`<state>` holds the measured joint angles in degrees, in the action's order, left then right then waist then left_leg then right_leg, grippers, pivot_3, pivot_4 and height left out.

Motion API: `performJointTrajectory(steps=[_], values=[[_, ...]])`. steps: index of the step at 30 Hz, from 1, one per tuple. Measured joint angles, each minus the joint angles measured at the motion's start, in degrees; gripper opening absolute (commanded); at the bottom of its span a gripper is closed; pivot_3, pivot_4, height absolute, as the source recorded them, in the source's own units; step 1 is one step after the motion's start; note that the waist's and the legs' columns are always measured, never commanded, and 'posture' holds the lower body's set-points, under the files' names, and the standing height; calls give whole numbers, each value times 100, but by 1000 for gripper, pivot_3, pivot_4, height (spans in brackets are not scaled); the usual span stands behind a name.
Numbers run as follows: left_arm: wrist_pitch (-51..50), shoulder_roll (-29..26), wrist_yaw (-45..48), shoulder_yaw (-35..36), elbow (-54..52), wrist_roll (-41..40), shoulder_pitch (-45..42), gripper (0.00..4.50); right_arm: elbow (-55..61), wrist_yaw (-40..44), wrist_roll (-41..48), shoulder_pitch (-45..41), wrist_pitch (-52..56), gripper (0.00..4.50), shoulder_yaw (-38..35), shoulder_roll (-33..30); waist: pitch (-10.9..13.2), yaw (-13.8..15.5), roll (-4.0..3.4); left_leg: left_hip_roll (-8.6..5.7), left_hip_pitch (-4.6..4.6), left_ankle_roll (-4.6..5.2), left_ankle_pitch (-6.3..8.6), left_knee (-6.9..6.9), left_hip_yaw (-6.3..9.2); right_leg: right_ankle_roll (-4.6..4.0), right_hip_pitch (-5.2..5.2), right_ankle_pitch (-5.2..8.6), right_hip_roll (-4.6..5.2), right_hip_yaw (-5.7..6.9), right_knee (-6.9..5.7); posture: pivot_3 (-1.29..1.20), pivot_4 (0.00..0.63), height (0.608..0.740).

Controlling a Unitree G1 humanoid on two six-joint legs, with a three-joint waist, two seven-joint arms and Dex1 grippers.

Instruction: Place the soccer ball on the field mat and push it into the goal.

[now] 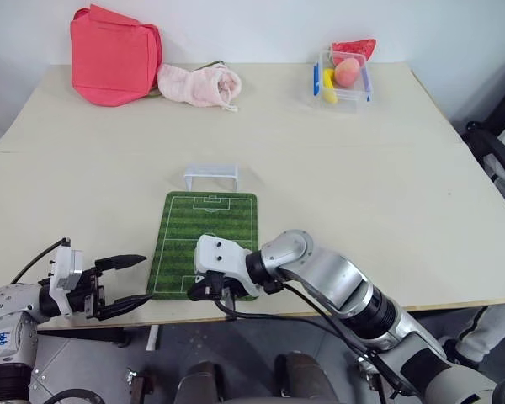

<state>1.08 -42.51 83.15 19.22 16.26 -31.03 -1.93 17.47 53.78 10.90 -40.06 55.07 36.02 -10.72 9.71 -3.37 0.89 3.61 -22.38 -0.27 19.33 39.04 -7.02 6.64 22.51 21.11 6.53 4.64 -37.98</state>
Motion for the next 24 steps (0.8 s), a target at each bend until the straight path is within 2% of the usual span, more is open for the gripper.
performJointTrajectory(steps=[7,14,17,19,24], values=[[-93,-12,-22,1,-32,-1,-101,4500,-1463,-399,-176,-255,-671,23,-135,142,0,-6,0,-2,0,0,0,2,-5,0,0,0,1,-2,0,0,150,740],[-15,-13,-70,-34,272,83,-628,4500,-2485,-1084,-303,-1279,-1312,23,-1388,110,1,-8,-1,-2,-1,0,-1,3,-5,0,5,0,0,-1,-6,0,150,740],[46,-5,-99,-103,434,133,-831,4500,-2296,-1205,-112,-1634,-1252,23,-2080,51,1,-12,0,1,-2,0,0,-3,-3,0,7,0,-3,0,-7,0,150,740],[80,18,-109,-132,491,175,-891,4500,-1969,-1161,30,-1586,-1120,23,-2250,-67,0,-21,0,0,-2,0,0,-8,-2,0,7,0,-4,1,-7,0,150,740],[153,147,-309,-139,637,200,-1031,4500,-1264,-901,392,-872,-792,23,-2362,-657,0,1,1,-5,-4,0,0,-12,0,0,7,0,-1,2,-2,0,150,740]])
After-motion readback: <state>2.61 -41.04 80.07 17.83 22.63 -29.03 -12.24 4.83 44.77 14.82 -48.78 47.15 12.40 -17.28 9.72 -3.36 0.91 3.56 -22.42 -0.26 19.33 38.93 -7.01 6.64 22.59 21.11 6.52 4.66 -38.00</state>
